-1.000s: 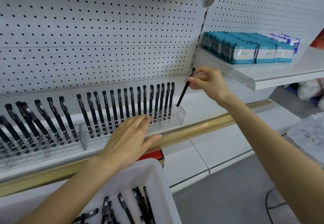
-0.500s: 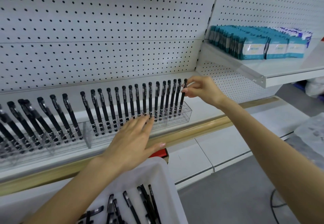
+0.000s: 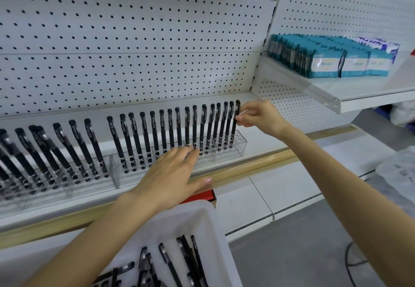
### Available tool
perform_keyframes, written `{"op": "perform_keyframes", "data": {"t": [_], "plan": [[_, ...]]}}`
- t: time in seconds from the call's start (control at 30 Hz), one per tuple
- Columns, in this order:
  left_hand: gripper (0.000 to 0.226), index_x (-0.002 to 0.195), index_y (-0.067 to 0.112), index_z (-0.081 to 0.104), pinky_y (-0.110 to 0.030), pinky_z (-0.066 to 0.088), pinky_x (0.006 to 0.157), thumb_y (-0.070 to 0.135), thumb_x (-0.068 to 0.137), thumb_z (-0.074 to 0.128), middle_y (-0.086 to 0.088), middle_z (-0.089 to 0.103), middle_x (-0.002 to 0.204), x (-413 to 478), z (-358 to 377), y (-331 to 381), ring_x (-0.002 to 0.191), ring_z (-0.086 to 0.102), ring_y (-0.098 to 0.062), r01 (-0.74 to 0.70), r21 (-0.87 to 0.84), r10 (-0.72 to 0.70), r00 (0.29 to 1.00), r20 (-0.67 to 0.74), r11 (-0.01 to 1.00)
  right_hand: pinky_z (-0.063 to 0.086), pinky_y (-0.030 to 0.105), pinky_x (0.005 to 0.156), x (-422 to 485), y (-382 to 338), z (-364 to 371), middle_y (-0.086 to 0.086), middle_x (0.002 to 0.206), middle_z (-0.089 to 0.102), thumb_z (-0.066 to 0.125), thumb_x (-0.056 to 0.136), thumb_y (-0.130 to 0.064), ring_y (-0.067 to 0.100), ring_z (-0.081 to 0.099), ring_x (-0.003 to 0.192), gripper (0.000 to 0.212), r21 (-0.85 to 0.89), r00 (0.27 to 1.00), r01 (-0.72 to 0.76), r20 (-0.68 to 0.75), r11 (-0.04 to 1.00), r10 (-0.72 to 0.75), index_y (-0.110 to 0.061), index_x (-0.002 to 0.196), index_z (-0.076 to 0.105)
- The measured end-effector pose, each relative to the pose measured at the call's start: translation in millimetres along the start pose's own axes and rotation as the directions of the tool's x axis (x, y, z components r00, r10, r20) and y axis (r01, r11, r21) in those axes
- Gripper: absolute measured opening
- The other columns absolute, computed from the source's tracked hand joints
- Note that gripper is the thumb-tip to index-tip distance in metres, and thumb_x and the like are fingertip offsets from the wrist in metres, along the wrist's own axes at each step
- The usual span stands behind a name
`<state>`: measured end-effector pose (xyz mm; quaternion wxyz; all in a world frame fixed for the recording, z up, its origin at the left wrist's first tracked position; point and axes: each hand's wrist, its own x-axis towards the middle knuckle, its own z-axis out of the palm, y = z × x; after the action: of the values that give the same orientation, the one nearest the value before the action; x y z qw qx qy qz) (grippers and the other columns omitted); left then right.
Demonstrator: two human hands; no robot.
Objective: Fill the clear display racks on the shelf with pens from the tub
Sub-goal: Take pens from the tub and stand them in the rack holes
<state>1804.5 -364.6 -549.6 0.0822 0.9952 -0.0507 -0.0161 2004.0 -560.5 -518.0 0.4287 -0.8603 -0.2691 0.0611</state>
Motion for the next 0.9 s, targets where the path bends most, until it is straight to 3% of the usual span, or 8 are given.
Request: {"op": "perform_keyframes", "data": {"t": [0.1,0.23,0.37,0.47,0.5,0.6,0.67,0.9], "plan": [[0.081,0.153,0.021,0.005,-0.032,0.011,0.117,0.067,0.090,0.028,0.004,0.008,0.159,0,-3,1,0.145,0.011,-0.014,-0.004,-0.010,0.004,1.000,-0.002,1.000,0.057,0.031,0.077,-4,-2,-1,0.008,0.079,0.071,0.070,0.085,-0.016,0.025,0.069,0.082,0.021,-0.053,0.999,-0.029,-0.021,0.998,0.028,-0.005,0.103,0.067],[0.073,0.152,0.021,0.012,-0.026,0.008,0.114,0.060,0.094,0.032,0.002,0.013,0.158,-9,-9,0,0.145,0.015,-0.014,-0.031,-0.004,0.031,0.995,-0.094,0.999,0.056,0.037,0.082,-16,-7,-5,0.003,0.080,0.071,0.072,0.084,-0.028,0.020,0.068,0.080,0.023,-0.214,0.998,-0.051,-0.034,0.975,0.045,-0.014,0.102,0.068],[0.070,0.152,0.023,0.010,-0.029,-0.007,0.105,0.057,0.095,0.031,0.004,0.010,0.159,-37,-16,5,0.145,0.014,-0.012,-0.001,0.084,0.010,0.995,-0.101,0.996,0.052,0.031,0.088,-40,-20,1,0.003,0.092,0.072,0.074,0.081,-0.034,0.012,0.066,0.086,0.032,-0.401,1.000,0.002,-0.012,0.916,-0.007,-0.011,0.104,0.070],[0.068,0.152,0.025,0.008,-0.035,-0.025,0.086,0.056,0.096,0.031,0.005,0.007,0.160,-61,-17,5,0.146,0.010,-0.012,0.054,0.113,-0.048,0.997,-0.062,0.992,0.051,0.032,0.089,-65,-33,14,0.003,0.103,0.071,0.072,0.081,-0.037,0.014,0.066,0.094,0.037,-0.459,0.997,0.043,0.070,0.887,-0.012,-0.010,0.107,0.069],[0.069,0.152,0.024,0.009,-0.034,-0.028,0.090,0.057,0.095,0.031,0.004,0.009,0.159,-70,-14,2,0.146,0.011,-0.014,0.059,0.104,-0.053,0.997,-0.057,0.993,0.050,0.033,0.090,-74,-37,19,0.002,0.106,0.070,0.071,0.082,-0.039,0.013,0.065,0.095,0.039,-0.484,0.995,0.059,0.100,0.873,-0.012,-0.011,0.108,0.069],[0.074,0.151,0.022,0.014,-0.037,0.003,0.118,0.062,0.091,0.030,-0.001,0.016,0.158,-101,-1,-11,0.144,0.019,-0.017,0.075,0.043,-0.074,0.997,-0.030,0.996,0.050,0.037,0.091,-101,-50,37,0.000,0.114,0.067,0.067,0.082,-0.047,0.012,0.061,0.098,0.045,-0.562,0.984,0.146,0.170,0.814,-0.059,-0.014,0.113,0.067],[0.074,0.151,0.023,0.016,-0.038,0.021,0.118,0.063,0.091,0.032,0.000,0.020,0.156,-127,10,-20,0.142,0.025,-0.019,0.109,-0.001,-0.109,0.994,-0.005,0.994,0.049,0.041,0.092,-120,-60,53,0.001,0.118,0.066,0.064,0.083,-0.050,0.016,0.060,0.104,0.047,-0.581,0.975,0.192,0.204,0.791,-0.087,-0.016,0.116,0.065],[0.069,0.150,0.020,0.021,-0.034,0.033,0.108,0.059,0.095,0.031,-0.001,0.033,0.149,-212,67,-40,0.136,0.031,-0.019,0.261,-0.097,-0.256,0.965,0.063,0.960,0.046,0.037,0.094,-188,-76,134,0.001,0.130,0.059,0.055,0.086,-0.056,0.021,0.055,0.117,0.052,-0.580,0.954,0.251,0.286,0.775,-0.094,-0.021,0.125,0.059]]}}
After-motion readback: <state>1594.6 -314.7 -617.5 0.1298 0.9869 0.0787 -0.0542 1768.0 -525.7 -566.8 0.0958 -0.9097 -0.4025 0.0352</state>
